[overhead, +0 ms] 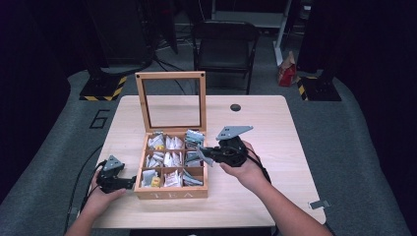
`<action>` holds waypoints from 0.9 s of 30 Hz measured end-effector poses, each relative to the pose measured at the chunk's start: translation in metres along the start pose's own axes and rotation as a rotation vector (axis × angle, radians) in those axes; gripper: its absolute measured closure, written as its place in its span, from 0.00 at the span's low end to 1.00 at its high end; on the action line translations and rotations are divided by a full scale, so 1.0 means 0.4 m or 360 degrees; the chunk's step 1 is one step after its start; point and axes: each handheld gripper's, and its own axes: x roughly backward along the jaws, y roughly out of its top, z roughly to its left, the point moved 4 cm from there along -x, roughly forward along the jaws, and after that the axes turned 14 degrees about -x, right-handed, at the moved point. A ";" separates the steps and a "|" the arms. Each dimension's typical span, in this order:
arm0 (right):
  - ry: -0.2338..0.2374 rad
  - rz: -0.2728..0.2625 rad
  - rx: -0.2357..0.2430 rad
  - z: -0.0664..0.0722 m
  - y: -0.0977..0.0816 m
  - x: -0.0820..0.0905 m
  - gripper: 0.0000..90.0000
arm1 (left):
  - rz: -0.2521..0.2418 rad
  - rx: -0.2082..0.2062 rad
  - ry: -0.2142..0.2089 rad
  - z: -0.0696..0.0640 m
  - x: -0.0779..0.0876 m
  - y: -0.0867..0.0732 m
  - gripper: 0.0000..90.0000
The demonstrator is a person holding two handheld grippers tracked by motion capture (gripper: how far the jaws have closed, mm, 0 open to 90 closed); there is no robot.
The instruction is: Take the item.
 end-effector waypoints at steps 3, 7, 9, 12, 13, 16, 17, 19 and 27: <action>-0.0011 -0.0012 -0.0005 -0.007 0.002 0.009 1.00 | 0.0000 -0.0001 0.0000 0.000 0.000 0.000 0.16; -0.0044 -0.0033 -0.0021 -0.027 0.006 0.029 1.00 | 0.0000 -0.0001 0.0000 0.000 0.000 0.000 0.16; -0.0070 -0.0047 -0.0036 -0.044 0.007 0.045 1.00 | 0.0000 0.0000 0.0000 0.000 0.000 0.000 0.16; -0.0088 -0.0056 -0.0047 -0.056 0.007 0.055 1.00 | 0.0000 0.0000 0.0000 0.000 0.000 0.000 0.16; -0.0100 -0.0057 -0.0052 -0.061 0.006 0.060 1.00 | 0.0000 0.0000 0.0000 0.000 0.000 0.000 0.16; -0.0129 -0.0066 -0.0063 -0.079 0.005 0.074 1.00 | 0.0000 -0.0001 0.0000 0.000 0.000 0.000 0.16; -0.0153 -0.0070 -0.0073 -0.092 0.004 0.084 1.00 | 0.0000 0.0000 0.0000 0.000 0.000 0.000 0.16; -0.0168 -0.0074 -0.0080 -0.101 0.003 0.090 1.00 | 0.0000 0.0001 0.0000 0.000 0.000 0.000 0.16; -0.0242 -0.0103 -0.0128 -0.149 -0.004 0.123 1.00 | 0.0000 0.0000 0.0000 0.000 0.000 0.000 0.16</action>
